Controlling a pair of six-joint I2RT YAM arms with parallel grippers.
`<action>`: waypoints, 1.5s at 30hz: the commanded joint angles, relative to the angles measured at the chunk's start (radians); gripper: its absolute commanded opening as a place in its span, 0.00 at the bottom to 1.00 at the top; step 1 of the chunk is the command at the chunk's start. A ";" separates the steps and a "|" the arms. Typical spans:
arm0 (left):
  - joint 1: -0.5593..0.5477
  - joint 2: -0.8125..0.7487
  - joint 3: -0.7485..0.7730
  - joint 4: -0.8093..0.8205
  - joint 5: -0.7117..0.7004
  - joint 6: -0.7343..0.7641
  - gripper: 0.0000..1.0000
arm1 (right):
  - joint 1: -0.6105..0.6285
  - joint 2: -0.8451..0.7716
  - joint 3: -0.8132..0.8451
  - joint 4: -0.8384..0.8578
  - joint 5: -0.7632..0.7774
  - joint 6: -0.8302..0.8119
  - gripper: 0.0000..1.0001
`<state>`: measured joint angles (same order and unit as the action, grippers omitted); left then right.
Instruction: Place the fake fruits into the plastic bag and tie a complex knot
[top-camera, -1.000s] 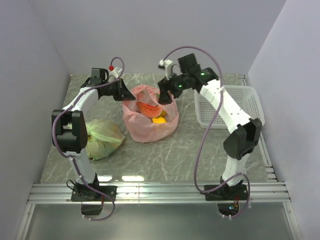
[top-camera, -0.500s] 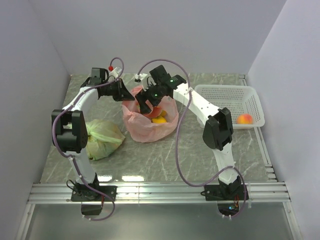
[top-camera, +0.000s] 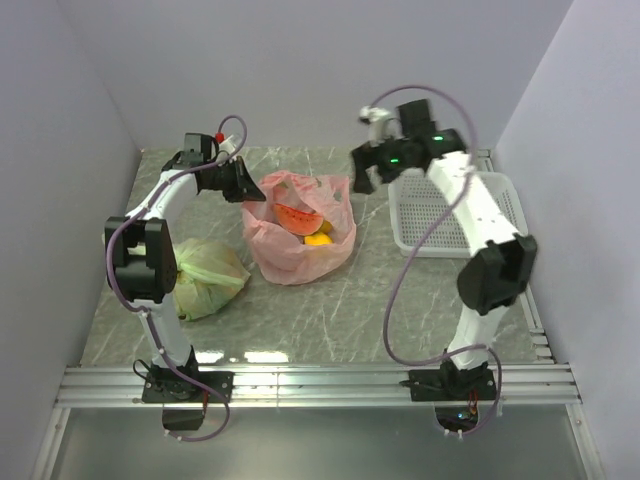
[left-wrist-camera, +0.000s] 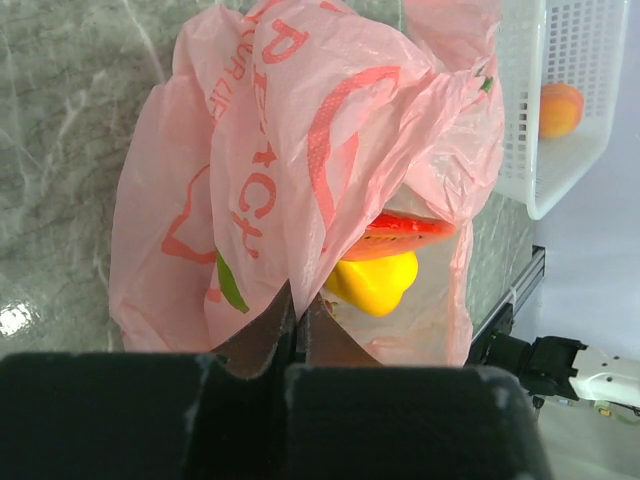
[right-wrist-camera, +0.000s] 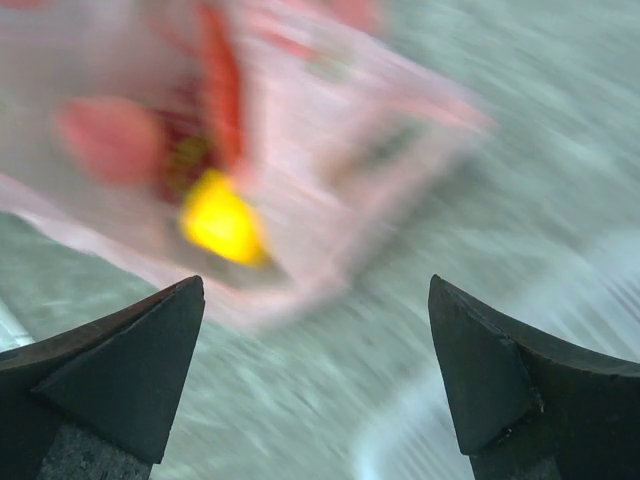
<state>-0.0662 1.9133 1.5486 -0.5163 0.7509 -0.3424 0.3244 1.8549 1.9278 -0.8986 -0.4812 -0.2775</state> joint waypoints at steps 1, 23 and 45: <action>-0.010 -0.020 0.031 -0.008 -0.024 0.013 0.01 | -0.140 -0.095 -0.073 -0.117 0.093 -0.100 0.98; -0.043 0.021 0.088 -0.020 0.019 0.072 0.00 | -0.573 0.070 -0.170 -0.115 0.615 -0.232 0.95; -0.043 0.024 0.090 -0.042 0.022 0.095 0.01 | -0.628 0.188 -0.302 -0.031 0.641 -0.227 0.96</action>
<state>-0.1070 1.9396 1.5993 -0.5476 0.7620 -0.2737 -0.2993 2.0186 1.6333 -0.9737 0.1379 -0.5072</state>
